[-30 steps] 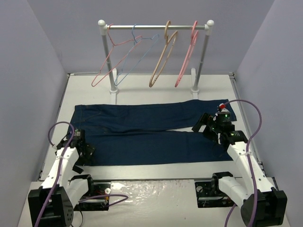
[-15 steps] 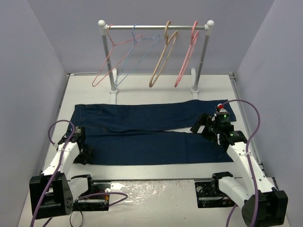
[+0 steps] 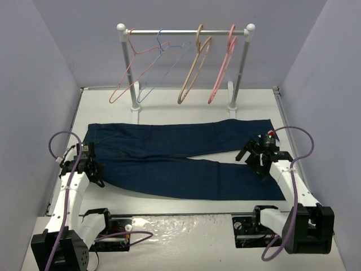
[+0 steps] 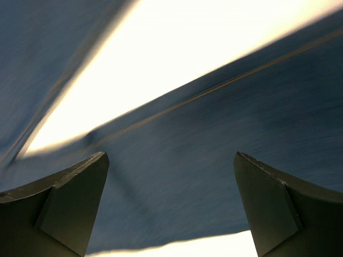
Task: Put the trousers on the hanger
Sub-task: Fold the trousers at the center of the board.
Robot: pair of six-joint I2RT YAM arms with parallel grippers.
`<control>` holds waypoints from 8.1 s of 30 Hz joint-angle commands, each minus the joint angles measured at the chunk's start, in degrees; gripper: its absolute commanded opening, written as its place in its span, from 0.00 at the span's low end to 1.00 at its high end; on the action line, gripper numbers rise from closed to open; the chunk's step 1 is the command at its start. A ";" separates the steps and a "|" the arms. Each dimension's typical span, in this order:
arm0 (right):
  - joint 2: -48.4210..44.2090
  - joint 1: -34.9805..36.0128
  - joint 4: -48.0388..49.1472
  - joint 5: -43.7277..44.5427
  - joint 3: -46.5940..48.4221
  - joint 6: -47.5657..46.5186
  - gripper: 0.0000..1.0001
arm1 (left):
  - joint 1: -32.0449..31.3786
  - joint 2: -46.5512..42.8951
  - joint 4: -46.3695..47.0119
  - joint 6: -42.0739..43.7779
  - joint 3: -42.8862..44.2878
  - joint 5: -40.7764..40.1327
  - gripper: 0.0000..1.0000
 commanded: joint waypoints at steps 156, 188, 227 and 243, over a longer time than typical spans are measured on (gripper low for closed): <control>51.55 -3.27 -0.19 16.38 65.22 -11.10 0.62 | -1.34 3.46 -5.08 23.63 22.57 -16.06 0.81; 31.15 -22.38 11.83 12.79 10.03 6.36 0.32 | -4.57 -2.46 -5.19 28.63 14.63 2.99 0.86; 20.81 45.56 16.86 12.96 3.79 0.73 0.51 | -4.41 12.07 12.06 9.41 -3.01 1.93 0.86; 10.86 32.67 13.64 12.63 1.61 -0.89 0.52 | -4.21 11.73 12.64 20.98 12.61 3.85 0.85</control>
